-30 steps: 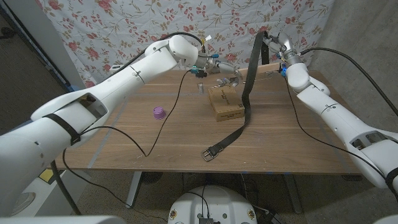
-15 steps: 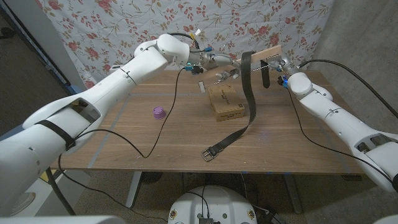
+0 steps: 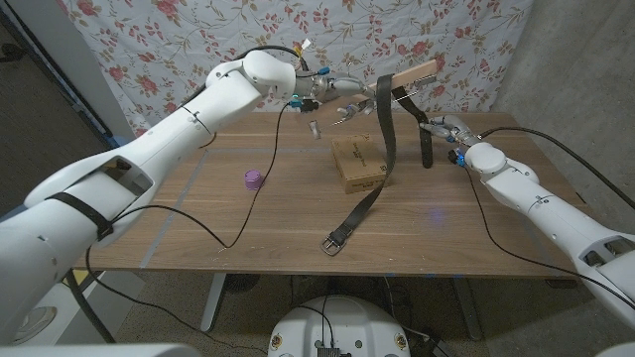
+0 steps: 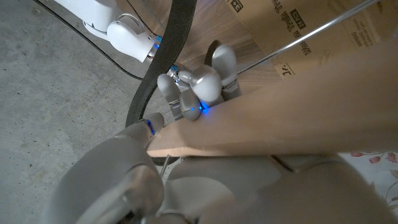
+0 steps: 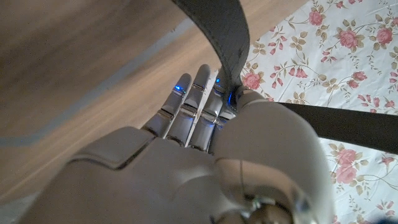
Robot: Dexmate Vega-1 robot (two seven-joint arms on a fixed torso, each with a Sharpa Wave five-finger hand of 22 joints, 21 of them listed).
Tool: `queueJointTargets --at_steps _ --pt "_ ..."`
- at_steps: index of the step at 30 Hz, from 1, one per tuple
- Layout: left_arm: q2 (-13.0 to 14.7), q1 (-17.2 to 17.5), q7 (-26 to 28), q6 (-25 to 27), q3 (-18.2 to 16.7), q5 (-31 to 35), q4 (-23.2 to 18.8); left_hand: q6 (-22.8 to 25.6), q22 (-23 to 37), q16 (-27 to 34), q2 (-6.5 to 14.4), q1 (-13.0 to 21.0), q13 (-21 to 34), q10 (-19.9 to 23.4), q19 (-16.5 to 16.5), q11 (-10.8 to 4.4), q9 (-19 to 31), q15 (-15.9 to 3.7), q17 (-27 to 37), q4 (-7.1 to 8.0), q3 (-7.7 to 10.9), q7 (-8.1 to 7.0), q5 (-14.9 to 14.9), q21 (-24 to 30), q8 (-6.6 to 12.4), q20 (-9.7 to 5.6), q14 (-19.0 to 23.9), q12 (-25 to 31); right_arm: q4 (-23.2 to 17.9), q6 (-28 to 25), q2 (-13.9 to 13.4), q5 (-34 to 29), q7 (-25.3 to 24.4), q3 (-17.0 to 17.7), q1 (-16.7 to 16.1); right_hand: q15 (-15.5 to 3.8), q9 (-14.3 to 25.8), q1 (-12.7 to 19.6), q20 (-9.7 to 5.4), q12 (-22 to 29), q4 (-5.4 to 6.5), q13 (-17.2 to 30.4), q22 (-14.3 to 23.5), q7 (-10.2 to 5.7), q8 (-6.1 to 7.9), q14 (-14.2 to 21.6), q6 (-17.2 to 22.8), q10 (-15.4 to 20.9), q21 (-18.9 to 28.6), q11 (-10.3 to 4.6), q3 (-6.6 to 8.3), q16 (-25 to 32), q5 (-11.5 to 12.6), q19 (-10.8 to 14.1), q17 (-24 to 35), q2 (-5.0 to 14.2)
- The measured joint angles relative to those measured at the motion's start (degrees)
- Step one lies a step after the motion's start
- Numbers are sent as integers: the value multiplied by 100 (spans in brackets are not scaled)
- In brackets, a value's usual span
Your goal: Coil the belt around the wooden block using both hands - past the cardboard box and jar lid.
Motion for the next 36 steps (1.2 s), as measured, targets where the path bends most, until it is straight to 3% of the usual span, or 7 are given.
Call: queueJointTargets --at_steps 9,23,26,30,36 --pt "-89 -283 123 246 205 300 154 -1 -32 0 1 -1 2 0 0 1 10 -2 3 -14 11 -1 -33 0 20 0 2 16 -405 -164 -368 838 374 299 -759 1 29 31 29 25 0 26 -28 0 0 41 0 0 0 0 0 14 -3 -29 -10 -31" --pt "-230 -371 557 414 272 608 258 -11 -34 0 24 -24 1 33 0 -30 -8 0 54 1 25 -10 -97 45 20 0 2 13 -936 -83 -858 1949 941 848 -1859 -41 81 69 -5 25 -20 27 -23 1 -5 140 -1 -31 55 30 -15 127 -7 -59 110 -24" --pt "-252 -369 709 492 286 711 229 -11 -34 44 46 -45 0 33 0 -30 -17 1 54 1 25 -10 -99 45 20 0 2 13 -828 197 -836 2323 1247 1032 -2084 -42 110 69 -7 25 -45 27 -26 1 -5 206 -1 -31 99 30 -22 199 -11 -59 165 -24" --pt "-305 -369 864 590 344 865 219 -11 -34 45 46 -45 -1 34 0 -29 -4 2 54 0 25 -10 -99 45 63 0 3 13 -425 596 -607 2757 1670 1278 -2230 -72 114 128 -16 51 -94 16 -27 23 3 310 20 -11 133 51 -56 305 -25 -50 261 -10" --pt "-398 -433 1013 693 449 1071 279 -12 -48 44 46 -45 -3 42 0 -21 -17 7 81 0 25 -11 -99 45 64 0 12 7 445 1539 -125 3781 2802 1602 -2101 -110 136 150 11 70 -122 11 -10 62 3 420 59 76 166 27 -84 442 -49 -27 407 -31"
